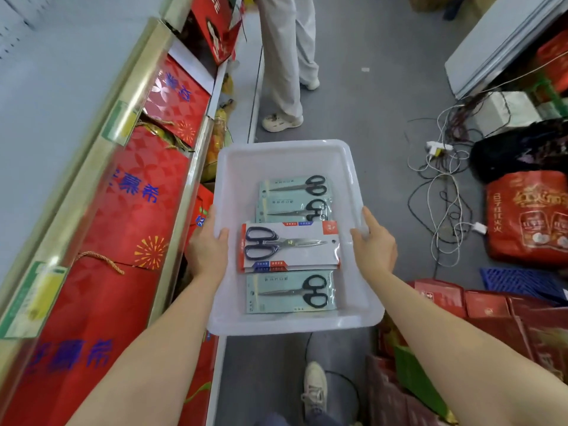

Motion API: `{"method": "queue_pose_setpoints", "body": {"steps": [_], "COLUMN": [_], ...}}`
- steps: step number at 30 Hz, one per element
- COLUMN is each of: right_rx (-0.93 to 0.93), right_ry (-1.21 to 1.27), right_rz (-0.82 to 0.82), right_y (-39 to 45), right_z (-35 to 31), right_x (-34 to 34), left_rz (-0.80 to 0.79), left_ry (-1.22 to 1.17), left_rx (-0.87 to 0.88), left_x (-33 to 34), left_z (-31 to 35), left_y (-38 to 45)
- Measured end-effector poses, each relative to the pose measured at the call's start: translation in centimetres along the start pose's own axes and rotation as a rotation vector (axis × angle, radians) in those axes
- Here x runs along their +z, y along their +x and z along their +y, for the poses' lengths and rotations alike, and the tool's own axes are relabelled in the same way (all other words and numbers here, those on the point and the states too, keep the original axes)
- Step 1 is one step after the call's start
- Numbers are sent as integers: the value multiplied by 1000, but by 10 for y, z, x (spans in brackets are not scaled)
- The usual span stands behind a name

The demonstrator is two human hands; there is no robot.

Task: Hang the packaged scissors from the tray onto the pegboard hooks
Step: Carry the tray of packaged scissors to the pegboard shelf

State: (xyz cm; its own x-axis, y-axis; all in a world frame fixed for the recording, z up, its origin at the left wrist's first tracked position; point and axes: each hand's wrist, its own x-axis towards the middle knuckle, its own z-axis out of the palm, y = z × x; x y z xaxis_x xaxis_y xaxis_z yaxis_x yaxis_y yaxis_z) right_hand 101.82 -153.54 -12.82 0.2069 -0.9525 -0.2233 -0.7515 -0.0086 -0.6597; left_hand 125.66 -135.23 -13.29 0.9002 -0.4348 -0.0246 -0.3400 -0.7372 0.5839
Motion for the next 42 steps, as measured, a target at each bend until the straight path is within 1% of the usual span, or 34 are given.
{"method": "queue_pose_setpoints", "body": {"steps": [6, 12, 19, 22, 27, 32, 34, 36, 37, 38, 39, 40, 41, 42], "right_rx": [-17, -25, 10, 38, 20, 14, 19, 15, 12, 2, -25, -72, -131, -191], "right_ry": [-34, -83, -152, -174, -150, -194, -218, -242, -254, -273, -300, -337, -377, -404], "right_rz": [-10, -1, 21, 15, 43, 46, 45, 28, 19, 21, 41, 76, 118, 161], "right_y": [31, 69, 106, 116, 125, 129, 130, 134, 137, 139, 139, 138, 135, 131], "right_z": [-4, -13, -13, -8, -5, -5, -1, 2, 3, 2, 2, 2, 2, 3], "right_x": [35, 83, 145, 166, 177, 174, 170, 166, 165, 163, 162, 162, 163, 164], "left_rz": [14, 36, 8, -15, -14, -39, -51, -59, -32, 3, 25, -3, -111, -274], "left_ry": [-15, -24, -13, -4, 15, 12, -4, 56, 158, 273, 359, 408, 425, 445], "left_rx": [-6, -10, 40, 20, 2, 23, 6, 6, 65, 171, 309, 462, 601, 695], "left_x": [26, 59, 100, 114, 133, 132, 135, 138, 139, 141, 145, 151, 160, 169], "left_z": [-10, -35, -63, -74, -85, -76, -74, -72, -70, -67, -62, -55, -47, -37], "left_y": [37, 83, 143, 157, 164, 167, 162, 160, 161, 164, 167, 170, 173, 176]}}
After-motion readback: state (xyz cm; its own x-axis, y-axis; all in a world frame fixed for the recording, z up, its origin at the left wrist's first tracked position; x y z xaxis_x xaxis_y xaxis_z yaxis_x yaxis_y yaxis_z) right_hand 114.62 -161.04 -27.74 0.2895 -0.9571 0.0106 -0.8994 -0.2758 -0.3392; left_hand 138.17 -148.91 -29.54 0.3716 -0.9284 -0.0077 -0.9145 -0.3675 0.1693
